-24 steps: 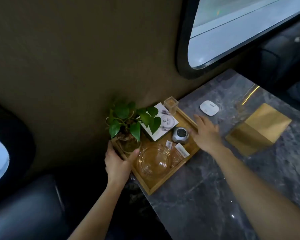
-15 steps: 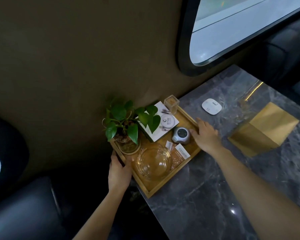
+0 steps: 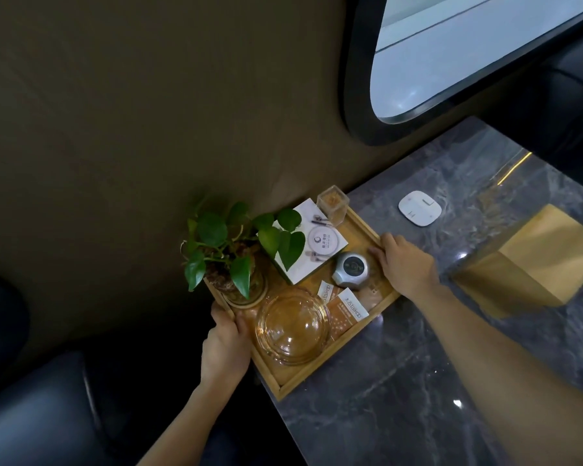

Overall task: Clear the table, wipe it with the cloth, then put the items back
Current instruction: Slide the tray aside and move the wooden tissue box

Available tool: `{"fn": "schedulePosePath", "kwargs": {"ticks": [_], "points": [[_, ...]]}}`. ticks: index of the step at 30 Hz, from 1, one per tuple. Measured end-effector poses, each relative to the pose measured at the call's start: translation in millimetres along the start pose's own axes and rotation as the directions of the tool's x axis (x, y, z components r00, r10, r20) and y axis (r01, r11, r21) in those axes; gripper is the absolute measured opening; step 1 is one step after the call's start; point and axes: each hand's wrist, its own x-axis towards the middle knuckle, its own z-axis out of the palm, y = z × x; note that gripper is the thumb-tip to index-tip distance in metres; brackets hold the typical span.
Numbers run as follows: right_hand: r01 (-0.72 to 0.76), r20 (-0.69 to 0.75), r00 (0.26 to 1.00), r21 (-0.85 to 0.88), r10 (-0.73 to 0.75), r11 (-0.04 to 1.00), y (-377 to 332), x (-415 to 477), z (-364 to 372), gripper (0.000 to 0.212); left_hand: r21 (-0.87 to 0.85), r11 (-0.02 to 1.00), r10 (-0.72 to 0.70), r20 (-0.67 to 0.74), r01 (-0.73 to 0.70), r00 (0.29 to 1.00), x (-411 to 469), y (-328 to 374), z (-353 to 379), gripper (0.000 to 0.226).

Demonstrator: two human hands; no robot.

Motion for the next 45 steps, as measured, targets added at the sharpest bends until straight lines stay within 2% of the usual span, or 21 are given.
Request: {"fn": "schedulePosePath", "kwargs": {"ticks": [5, 10, 14, 17, 22, 26, 35, 42, 45], "points": [[0.064, -0.001, 0.998, -0.058, -0.064, 0.996, 1, 5, -2, 0.034, 0.040, 0.999, 0.022, 0.005, -0.022, 1.000, 1, 1, 0, 0.036], [0.074, -0.027, 0.997, -0.128, -0.078, 0.989, -2, 7, 3, 0.031, -0.020, 0.999, 0.039, 0.004, -0.039, 0.999, 1, 1, -4, 0.029], [-0.004, -0.096, 0.995, -0.077, -0.003, 0.997, 5, 15, -2, 0.024, -0.080, 0.996, 0.045, -0.022, -0.046, 0.999, -2, 18, 1, 0.017], [-0.033, -0.175, 0.984, -0.110, 0.013, 0.993, 19, 23, -13, 0.026, -0.098, 0.989, 0.106, -0.052, -0.111, 0.993, 0, 38, 8, 0.015], [-0.171, -0.238, 0.961, -0.123, 0.138, 0.977, 44, 43, -36, 0.024, -0.086, 0.983, 0.160, -0.008, -0.160, 0.987, 17, 76, 25, 0.029], [-0.286, -0.263, 0.937, -0.194, 0.231, 0.938, 65, 62, -44, 0.023, -0.120, 0.967, 0.228, 0.009, -0.225, 0.974, 28, 105, 43, 0.027], [-0.441, -0.158, 0.891, -0.087, 0.425, 0.893, 102, 86, -50, 0.026, -0.109, 0.967, 0.240, 0.068, -0.232, 0.968, 46, 139, 83, 0.025], [-0.414, -0.164, 0.902, -0.064, 0.399, 0.908, 111, 95, -46, 0.024, -0.085, 0.978, 0.199, 0.090, -0.192, 0.976, 50, 147, 92, 0.014], [-0.399, -0.162, 0.908, -0.058, 0.386, 0.915, 113, 97, -47, 0.025, -0.012, 0.976, 0.216, 0.079, -0.216, 0.973, 51, 149, 94, 0.018]]}}
